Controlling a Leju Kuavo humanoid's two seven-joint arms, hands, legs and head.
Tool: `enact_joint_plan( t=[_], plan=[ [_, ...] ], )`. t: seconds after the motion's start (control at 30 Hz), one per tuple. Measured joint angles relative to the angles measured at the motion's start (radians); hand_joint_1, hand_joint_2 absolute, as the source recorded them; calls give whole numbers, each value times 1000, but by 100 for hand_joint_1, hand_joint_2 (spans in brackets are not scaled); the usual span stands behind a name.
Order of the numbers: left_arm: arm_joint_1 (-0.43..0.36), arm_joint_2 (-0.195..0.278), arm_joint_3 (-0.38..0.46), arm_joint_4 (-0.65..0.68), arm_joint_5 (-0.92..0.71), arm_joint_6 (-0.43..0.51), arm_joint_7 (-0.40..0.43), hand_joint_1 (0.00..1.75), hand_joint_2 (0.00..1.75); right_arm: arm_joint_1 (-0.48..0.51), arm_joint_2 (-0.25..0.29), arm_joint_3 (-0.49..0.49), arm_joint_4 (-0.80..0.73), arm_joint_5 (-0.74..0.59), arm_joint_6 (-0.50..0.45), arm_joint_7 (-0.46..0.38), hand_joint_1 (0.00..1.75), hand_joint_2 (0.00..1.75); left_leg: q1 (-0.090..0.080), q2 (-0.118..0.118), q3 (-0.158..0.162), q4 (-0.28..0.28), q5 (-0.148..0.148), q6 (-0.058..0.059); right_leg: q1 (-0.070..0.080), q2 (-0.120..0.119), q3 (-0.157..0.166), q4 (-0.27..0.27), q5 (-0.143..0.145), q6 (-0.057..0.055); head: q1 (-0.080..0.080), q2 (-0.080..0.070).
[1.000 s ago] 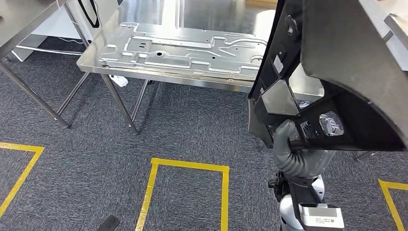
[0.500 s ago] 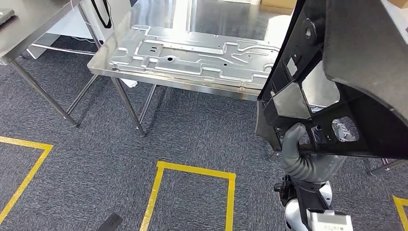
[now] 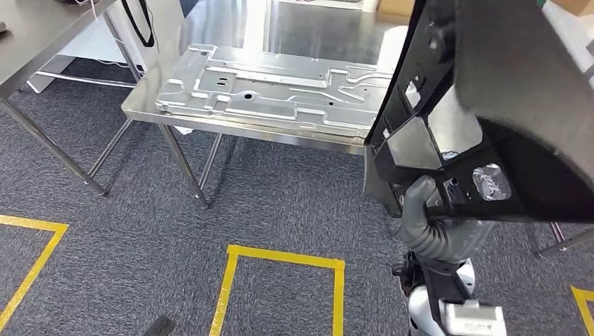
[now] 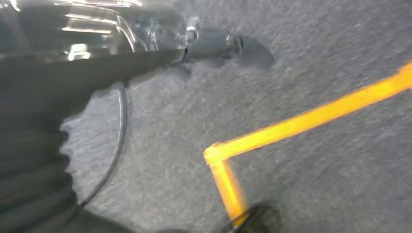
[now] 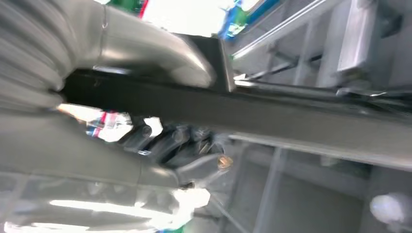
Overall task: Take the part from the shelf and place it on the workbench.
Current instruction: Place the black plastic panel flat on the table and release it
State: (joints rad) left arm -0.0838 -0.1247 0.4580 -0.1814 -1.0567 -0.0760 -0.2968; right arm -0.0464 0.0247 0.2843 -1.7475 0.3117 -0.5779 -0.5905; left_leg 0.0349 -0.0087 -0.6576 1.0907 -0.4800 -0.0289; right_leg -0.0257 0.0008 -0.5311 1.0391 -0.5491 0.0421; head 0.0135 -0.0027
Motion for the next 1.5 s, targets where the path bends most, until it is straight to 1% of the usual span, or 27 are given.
enact_joint_plan(
  t=[0.07,0.1,0.2,0.23,0.27,0.33,0.4,0.47,0.57,0.63,0.7,0.73,0.77,0.8,0.87,0.9,0.93,1.03,1.1,1.13,1.2,1.23,1.27,1.3,1.4,1.43,1.5],
  plan=[
    [-1,0,0,-1,0,0,0,0,175,-3,0,0,-1,3,0,0,162,175,0,-2,13,-3,-7,12,-2,0,-14,36,-9,4,7,0],
    [-2,0,0,-2,0,0,-1,0,175,-5,0,0,-1,4,0,1,162,175,-1,-3,20,-6,-11,18,-2,0,-42,84,-21,5,13,0],
    [-3,1,1,-2,0,0,0,0,175,-6,0,0,-1,4,0,1,162,175,-6,-4,37,-8,-28,30,2,0,-169,259,-73,4,26,0],
    [-3,1,1,-2,0,0,0,0,175,-6,0,0,-1,4,0,1,162,175,-9,-5,46,-8,-36,31,4,0,-194,276,-69,2,30,0],
    [-2,1,1,-2,0,0,0,0,175,-6,0,0,-1,4,0,1,162,175,-11,-6,57,-8,-44,32,7,0,-202,260,-43,-2,33,0],
    [-2,1,1,-3,0,0,0,0,175,-6,0,0,-1,5,-1,2,162,175,-15,-9,85,-11,-62,31,17,0,-180,150,55,-17,40,0],
    [-4,0,1,-3,-1,0,0,0,175,-6,-1,0,-2,6,-2,2,162,175,-17,-10,104,-17,-76,25,29,0,-154,55,105,-32,43,0],
    [-4,0,1,-3,-2,0,0,0,175,-6,-1,0,-4,7,-2,3,162,175,-19,-10,116,-23,-80,13,34,0,-142,24,98,-38,42,0],
    [-5,0,0,-4,-3,-2,-1,0,175,-6,-1,0,-6,8,-2,3,162,175,-19,-5,122,9,-84,1,22,2,-100,0,91,-50,37,0],
    [-6,0,-2,-4,-3,-2,-1,0,175,-8,0,0,-6,9,-2,3,162,175,-18,-1,75,105,-112,-3,18,1,-72,-6,78,-61,27,0],
    [-5,1,-2,-4,-3,-2,0,0,175,-7,0,0,-6,9,-2,3,162,175,-17,-1,-1,212,-156,-6,17,3,-53,-6,62,-65,17,0],
    [-4,1,-2,-4,-3,-2,0,0,175,-6,0,0,-6,9,-2,3,162,175,-15,-1,-29,236,-169,-8,15,4,-41,-6,52,-62,15,0],
    [-3,1,-2,-4,-3,-2,0,0,175,-6,0,0,-6,9,-2,3,162,175,-13,-1,-43,228,-163,-11,13,5,-28,-6,41,-58,12,0],
    [-3,1,-3,-4,-3,-2,0,0,175,-5,0,0,-6,9,-2,3,162,175,-10,0,-42,188,-134,-14,10,6,-12,-5,29,-52,10,0],
    [-2,1,-3,-3,-3,-2,0,0,175,-5,0,0,-6,9,-2,3,162,175,-2,5,-22,69,-38,-21,6,7,17,-1,3,-40,4,0],
    [-1,1,-3,-2,-3,-2,1,0,175,-5,0,0,-6,9,-2,3,162,175,-1,9,-15,29,-2,-19,6,7,26,1,-9,-33,1,0],
    [0,1,-3,-2,-3,-2,1,0,175,-5,0,0,-6,9,-2,4,162,175,-3,11,-14,8,17,-14,6,7,31,1,-17,-26,-1,0],
    [-1,1,-3,-1,-3,-2,2,0,175,-5,0,1,-6,9,-2,4,162,175,-8,9,-7,1,14,10,6,7,32,12,-15,-7,2,0],
    [-3,1,-3,-2,-3,-2,1,0,175,-7,0,1,-6,10,-2,3,162,175,-5,6,12,-11,7,22,5,6,-11,79,-10,-1,8,0],
    [-3,1,-3,-2,-3,-2,1,0,175,-7,0,0,-6,10,-2,3,162,175,-4,6,22,-17,1,27,5,6,-51,136,-20,0,13,0],
    [-3,1,-3,-3,-3,-2,1,0,175,-6,0,0,-6,10,-2,3,162,175,-5,3,40,-22,-13,32,5,6,-138,243,-63,1,21,0],
    [-3,1,-2,-3,-3,-2,1,0,175,-5,-1,0,-6,10,-2,3,162,175,-5,1,50,-23,-22,32,5,6,-171,268,-79,1,24,0],
    [-2,1,-2,-2,-3,-2,1,0,175,-5,-1,0,-6,10,-2,3,162,175,-5,-2,63,-23,-32,32,5,6,-188,264,-78,1,27,0],
    [-2,1,-3,-2,-3,-2,1,0,175,-5,-1,0,-6,10,-2,3,162,175,-6,-4,79,-24,-43,31,6,6,-191,230,-53,-1,31,0],
    [-2,-1,-3,-2,-3,-2,1,0,175,-4,-2,0,-6,10,-3,3,162,175,-7,-7,123,-26,-77,22,14,5,-169,60,94,-11,42,0],
    [-2,-2,-3,-2,-3,-2,1,0,175,-3,-3,0,-6,10,-4,3,162,175,-8,-8,130,-30,-85,16,19,5,-161,27,122,-14,44,0],
    [-2,-2,-3,-2,-3,-2,2,0,175,-1,-3,0,-6,10,-5,3,162,175,-10,-8,141,-37,-89,3,23,5,-149,8,121,-21,44,0]
  ],
)
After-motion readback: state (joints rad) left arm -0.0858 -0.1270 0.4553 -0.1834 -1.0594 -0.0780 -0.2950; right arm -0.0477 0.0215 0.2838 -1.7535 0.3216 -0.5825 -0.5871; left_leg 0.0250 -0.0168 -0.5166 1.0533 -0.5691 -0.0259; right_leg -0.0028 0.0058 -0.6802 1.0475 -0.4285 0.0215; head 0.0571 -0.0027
